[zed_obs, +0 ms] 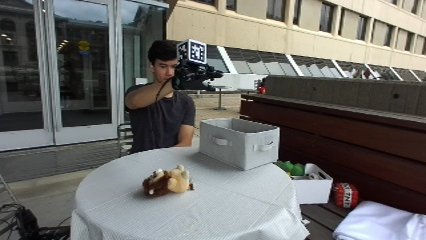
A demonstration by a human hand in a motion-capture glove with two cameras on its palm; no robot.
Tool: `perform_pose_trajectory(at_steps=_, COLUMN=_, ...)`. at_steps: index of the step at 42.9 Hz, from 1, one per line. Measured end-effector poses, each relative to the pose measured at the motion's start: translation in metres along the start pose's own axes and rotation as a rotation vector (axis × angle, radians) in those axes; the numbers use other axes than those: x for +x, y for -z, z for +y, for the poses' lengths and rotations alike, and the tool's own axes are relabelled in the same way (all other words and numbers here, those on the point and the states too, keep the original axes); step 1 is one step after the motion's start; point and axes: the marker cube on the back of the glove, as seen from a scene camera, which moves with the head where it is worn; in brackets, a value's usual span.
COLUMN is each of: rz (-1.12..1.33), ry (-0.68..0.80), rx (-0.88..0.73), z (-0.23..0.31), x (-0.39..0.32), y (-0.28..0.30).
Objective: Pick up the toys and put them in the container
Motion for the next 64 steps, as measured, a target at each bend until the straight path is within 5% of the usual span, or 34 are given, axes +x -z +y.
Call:
perform_pose_trajectory(at_steps=18, rz=-0.049, ry=-0.23, rx=-0.075, z=-0.026, x=0.149, y=-0.156)
perform_pose_trajectory(at_steps=43, rz=-0.048, ry=-0.423, rx=-0.318, z=-0.007, x=0.171, y=-0.328)
perform_pose_trajectory(at_steps=59, rz=0.108, ry=-0.459, rx=-0.159, z=-0.005, x=0.161, y=-0.314)
perform_pose_trajectory(at_steps=64, rz=0.006, ry=-0.431, rx=-0.3, z=0.006, x=0.157, y=-0.299)
